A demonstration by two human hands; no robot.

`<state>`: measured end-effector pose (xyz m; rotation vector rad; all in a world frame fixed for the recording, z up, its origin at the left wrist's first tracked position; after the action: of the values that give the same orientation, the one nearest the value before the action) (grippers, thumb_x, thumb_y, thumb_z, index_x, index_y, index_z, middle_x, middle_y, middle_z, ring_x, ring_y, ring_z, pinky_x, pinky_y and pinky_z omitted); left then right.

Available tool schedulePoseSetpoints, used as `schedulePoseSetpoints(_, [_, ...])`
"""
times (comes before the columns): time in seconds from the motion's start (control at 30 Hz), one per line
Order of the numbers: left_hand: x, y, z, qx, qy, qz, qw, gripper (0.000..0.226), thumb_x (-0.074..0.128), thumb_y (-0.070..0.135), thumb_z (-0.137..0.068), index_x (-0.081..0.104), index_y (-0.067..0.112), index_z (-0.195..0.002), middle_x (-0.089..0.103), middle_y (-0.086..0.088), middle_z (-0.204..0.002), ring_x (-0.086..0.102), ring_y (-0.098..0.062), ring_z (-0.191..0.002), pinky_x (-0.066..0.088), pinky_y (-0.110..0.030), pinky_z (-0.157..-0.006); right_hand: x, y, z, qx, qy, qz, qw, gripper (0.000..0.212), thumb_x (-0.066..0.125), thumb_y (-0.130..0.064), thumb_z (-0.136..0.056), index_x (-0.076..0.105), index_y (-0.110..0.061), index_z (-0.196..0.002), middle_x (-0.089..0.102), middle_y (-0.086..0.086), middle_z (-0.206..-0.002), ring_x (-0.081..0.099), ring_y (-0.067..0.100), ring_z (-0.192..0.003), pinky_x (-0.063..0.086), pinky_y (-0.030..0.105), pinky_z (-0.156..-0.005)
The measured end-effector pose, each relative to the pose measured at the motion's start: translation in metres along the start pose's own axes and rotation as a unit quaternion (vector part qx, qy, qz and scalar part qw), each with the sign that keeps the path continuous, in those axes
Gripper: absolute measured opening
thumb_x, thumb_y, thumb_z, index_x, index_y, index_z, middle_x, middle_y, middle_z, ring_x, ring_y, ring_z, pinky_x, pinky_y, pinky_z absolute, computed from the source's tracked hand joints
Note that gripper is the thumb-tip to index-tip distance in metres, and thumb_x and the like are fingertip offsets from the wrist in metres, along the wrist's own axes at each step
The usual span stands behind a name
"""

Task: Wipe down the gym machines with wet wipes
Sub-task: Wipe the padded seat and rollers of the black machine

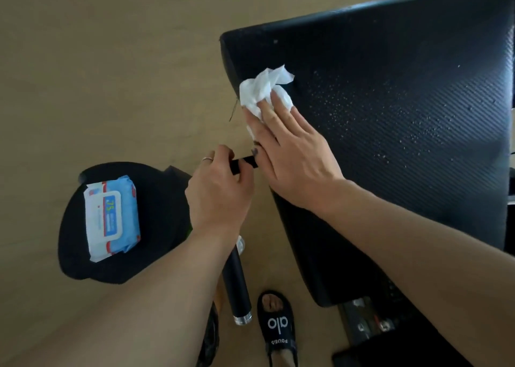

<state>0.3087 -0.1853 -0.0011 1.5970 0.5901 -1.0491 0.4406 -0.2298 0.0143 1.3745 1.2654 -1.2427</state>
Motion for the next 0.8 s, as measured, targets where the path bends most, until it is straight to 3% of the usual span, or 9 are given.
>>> schedulePoseSetpoints(0.1, [0.002,-0.002,-0.001,0.007,-0.003,0.004,1.000,0.014,0.055,0.030,-0.099,0.062,0.017,-0.095,0.063,0.001,-0.080,0.060,-0.022,-0.062,0.054,-0.038,-0.057,0.009,0.003,0.056,0.023,-0.043,-0.004,0.999,0.056,0.027,-0.032,-0.110,0.022,-0.009,-0.161,0.030,0.017,-0.164,0.016,0.032,-0.156,0.009,0.041,-0.128])
schedulePoseSetpoints(0.23, [0.003,0.001,0.000,0.013,-0.006,-0.010,1.000,0.014,0.058,0.028,-0.099,0.062,0.016,-0.094,0.063,0.002,-0.081,0.060,-0.022,-0.062,0.054,-0.038,-0.055,0.012,0.013,0.097,-0.011,-0.073,0.018,0.997,0.055,0.029,-0.033,-0.109,0.033,-0.006,-0.157,0.039,0.019,-0.159,0.025,0.035,-0.153,0.019,0.046,-0.127])
schedulePoseSetpoints(0.33, [0.003,0.001,0.000,0.007,-0.004,-0.010,1.000,0.014,0.058,0.028,-0.099,0.062,0.016,-0.093,0.062,0.002,-0.082,0.058,-0.022,-0.066,0.051,-0.037,-0.056,0.003,0.012,0.068,-0.005,-0.046,0.016,0.999,0.056,0.029,-0.033,-0.109,0.036,-0.004,-0.156,0.041,0.021,-0.157,0.030,0.037,-0.151,0.023,0.047,-0.126])
schedulePoseSetpoints(0.5, [0.006,-0.001,-0.001,0.005,-0.025,-0.046,0.999,0.017,0.051,0.033,-0.102,0.058,0.018,-0.097,0.058,0.006,-0.090,0.054,-0.018,-0.075,0.042,-0.033,-0.059,-0.009,0.008,-0.012,0.037,0.011,0.002,0.999,0.058,0.029,-0.034,-0.109,0.028,-0.006,-0.160,0.033,0.020,-0.162,0.023,0.035,-0.154,0.016,0.047,-0.128])
schedulePoseSetpoints(0.7, [0.009,-0.003,0.000,0.003,-0.024,-0.060,0.998,0.016,0.050,0.032,-0.102,0.056,0.018,-0.097,0.059,0.004,-0.091,0.047,-0.016,-0.076,0.037,-0.033,-0.058,-0.012,0.004,0.002,0.013,0.028,-0.051,0.998,0.057,0.035,-0.027,-0.107,0.023,-0.013,-0.162,0.038,0.020,-0.158,0.031,0.037,-0.150,0.019,0.045,-0.126])
schedulePoseSetpoints(0.8, [0.008,-0.003,0.000,-0.006,-0.030,-0.072,0.997,0.017,0.049,0.033,-0.102,0.057,0.018,-0.099,0.058,0.005,-0.091,0.045,-0.015,-0.077,0.037,-0.034,-0.060,-0.019,0.012,-0.004,0.002,0.026,-0.072,0.997,0.061,0.041,-0.025,-0.105,0.023,-0.009,-0.162,0.032,0.019,-0.161,0.037,0.033,-0.145,0.023,0.043,-0.125])
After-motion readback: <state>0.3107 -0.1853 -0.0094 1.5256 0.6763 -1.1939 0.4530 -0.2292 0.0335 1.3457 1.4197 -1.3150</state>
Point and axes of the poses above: each hand's wrist, its own z-axis away from the middle knuckle, its own x-axis out of the palm, y = z × x, the point moved 5 cm from there along -z, towards the middle knuckle
